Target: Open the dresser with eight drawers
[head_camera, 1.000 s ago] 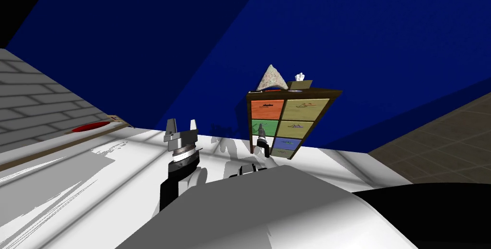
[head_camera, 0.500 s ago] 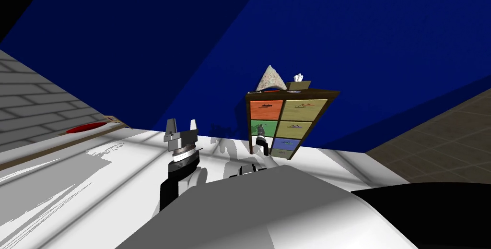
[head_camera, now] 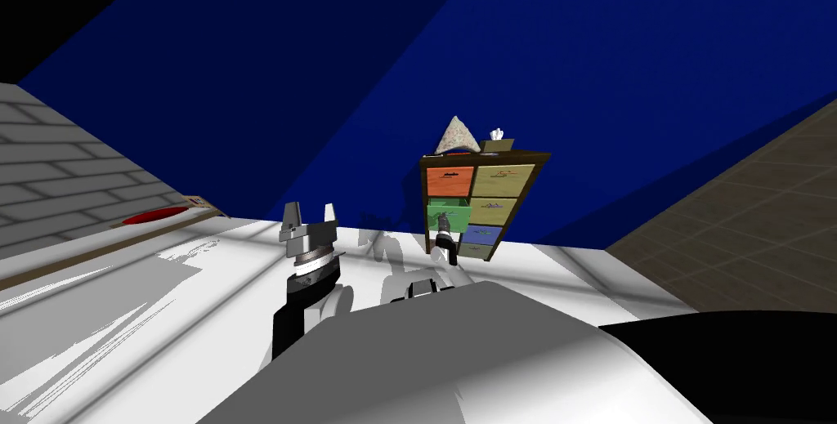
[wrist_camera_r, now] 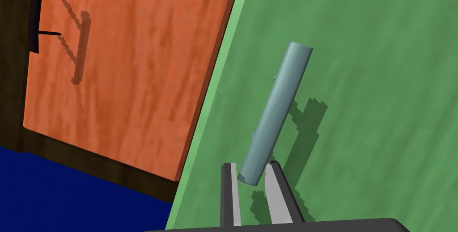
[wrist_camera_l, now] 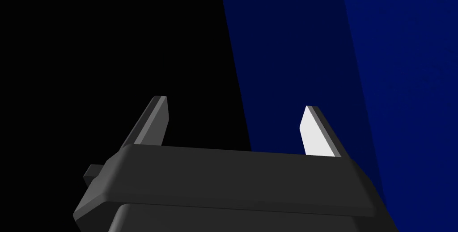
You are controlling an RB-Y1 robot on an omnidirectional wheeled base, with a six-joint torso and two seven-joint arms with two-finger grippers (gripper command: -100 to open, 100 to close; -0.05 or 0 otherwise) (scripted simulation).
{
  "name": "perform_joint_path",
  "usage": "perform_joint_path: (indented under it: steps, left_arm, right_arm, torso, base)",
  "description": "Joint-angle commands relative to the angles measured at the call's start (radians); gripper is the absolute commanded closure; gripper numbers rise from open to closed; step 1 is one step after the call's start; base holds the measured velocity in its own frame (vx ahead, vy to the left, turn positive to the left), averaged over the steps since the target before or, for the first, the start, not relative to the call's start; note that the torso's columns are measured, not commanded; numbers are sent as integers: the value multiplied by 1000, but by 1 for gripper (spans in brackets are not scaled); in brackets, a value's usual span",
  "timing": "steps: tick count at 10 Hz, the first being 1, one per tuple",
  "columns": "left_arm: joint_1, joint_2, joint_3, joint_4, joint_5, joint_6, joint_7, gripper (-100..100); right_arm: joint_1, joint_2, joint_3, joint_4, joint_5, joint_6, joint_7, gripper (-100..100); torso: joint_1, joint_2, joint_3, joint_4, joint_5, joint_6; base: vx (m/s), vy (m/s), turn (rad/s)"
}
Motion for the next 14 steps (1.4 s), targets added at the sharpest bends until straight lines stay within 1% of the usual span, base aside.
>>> perform_joint_path:
  steps: [1, 2, 3, 4, 5, 11, 12, 13, 14]
  left_arm:
    - [0, 0, 0, 0, 0, 0, 0, 0]
    - [0, 0, 0, 0, 0, 0, 0, 0]
    - [0, 0, 0, 0, 0, 0, 0, 0]
    - [0, 0, 0, 0, 0, 0, 0, 0]
    - [0, 0, 0, 0, 0, 0, 0, 0]
    - [0, 0, 0, 0, 0, 0, 0, 0]
    - [0, 0, 0, 0, 0, 0, 0, 0]
    - [0, 0, 0, 0, 0, 0, 0, 0]
    - [0, 0, 0, 0, 0, 0, 0, 0]
  right_arm:
    - [6, -1, 3, -1, -3, 2, 3, 100]
    - [8, -2, 5, -1, -4, 3, 4, 100]
    - [-27, -1, -14, -18, -23, 35, 36, -100]
    - [-41, -1, -22, -23, -33, 52, 52, -100]
    - [-41, -1, -22, -23, -33, 52, 52, -100]
    - [-124, -4, -73, -57, -94, 155, 144, -100]
    - [-114, -4, -70, -56, -90, 145, 135, -100]
    - [-114, -3, -72, -57, -92, 151, 140, 0]
    - [-113, -3, -72, -56, -92, 151, 140, 0]
  torso:
    - [3, 3, 1, -2, -1, -1]
    - [2, 5, 3, -3, -1, -1]
    - [1, 5, 3, -3, -1, -1]
    - [1, 2, 1, -1, -1, -1]
    - [2, 0, 0, 0, 0, -2]
    - [3, 9, 5, 2, 0, -2]
    - [3, 7, 4, 2, 1, -1]
    - [3, 7, 4, 2, 1, -2]
    - [3, 7, 4, 2, 1, -2]
  base:
    - [-182, 51, -22]
    - [-181, 43, -3]
    - [-119, 47, -92]
    - [-53, 30, -79]
    - [-10, 7, -7]
    - [-35, 17, -49]
    - [-23, 11, -10]
    - [0, 0, 0]
    - [0, 0, 0]
